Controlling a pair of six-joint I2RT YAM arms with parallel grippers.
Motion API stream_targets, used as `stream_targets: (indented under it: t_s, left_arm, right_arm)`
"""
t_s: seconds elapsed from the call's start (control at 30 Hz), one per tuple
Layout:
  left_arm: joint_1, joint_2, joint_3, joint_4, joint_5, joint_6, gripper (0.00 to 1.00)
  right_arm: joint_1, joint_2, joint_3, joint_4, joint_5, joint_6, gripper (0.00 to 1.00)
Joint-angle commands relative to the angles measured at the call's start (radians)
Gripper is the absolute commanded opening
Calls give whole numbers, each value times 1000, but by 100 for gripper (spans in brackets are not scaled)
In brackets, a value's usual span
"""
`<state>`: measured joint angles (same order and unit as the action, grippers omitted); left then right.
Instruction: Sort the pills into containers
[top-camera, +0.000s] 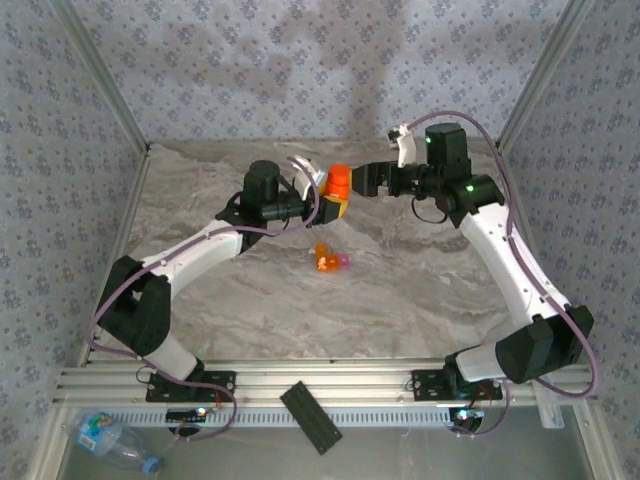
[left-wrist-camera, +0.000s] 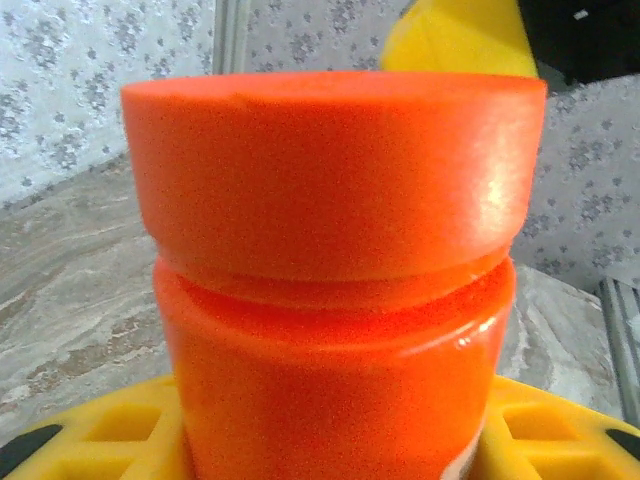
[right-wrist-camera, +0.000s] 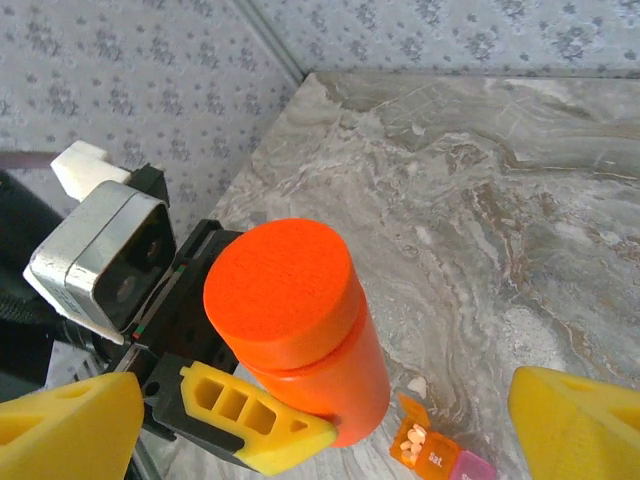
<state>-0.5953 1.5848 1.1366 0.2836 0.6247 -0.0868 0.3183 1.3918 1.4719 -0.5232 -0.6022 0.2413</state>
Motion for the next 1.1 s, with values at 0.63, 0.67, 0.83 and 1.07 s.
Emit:
stream_targets:
  t_s: [0.63,0.67,0.83,1.07]
  left_arm:
    - [12,-101,75,-223,128,181,0]
    - [13,-96,79,-228,127,182,0]
    - [20,-75,99,-238,139,179,0]
    - [31,-62,106,-253,166,191,0]
  right_arm:
    - [22,137,221,-190,-143,-139,95]
    - [25,146,232,-196,-140,-143,95]
    - [29,183,263,-190,-162,-147,95]
    - [35,195,247,-193,-177,-168,91]
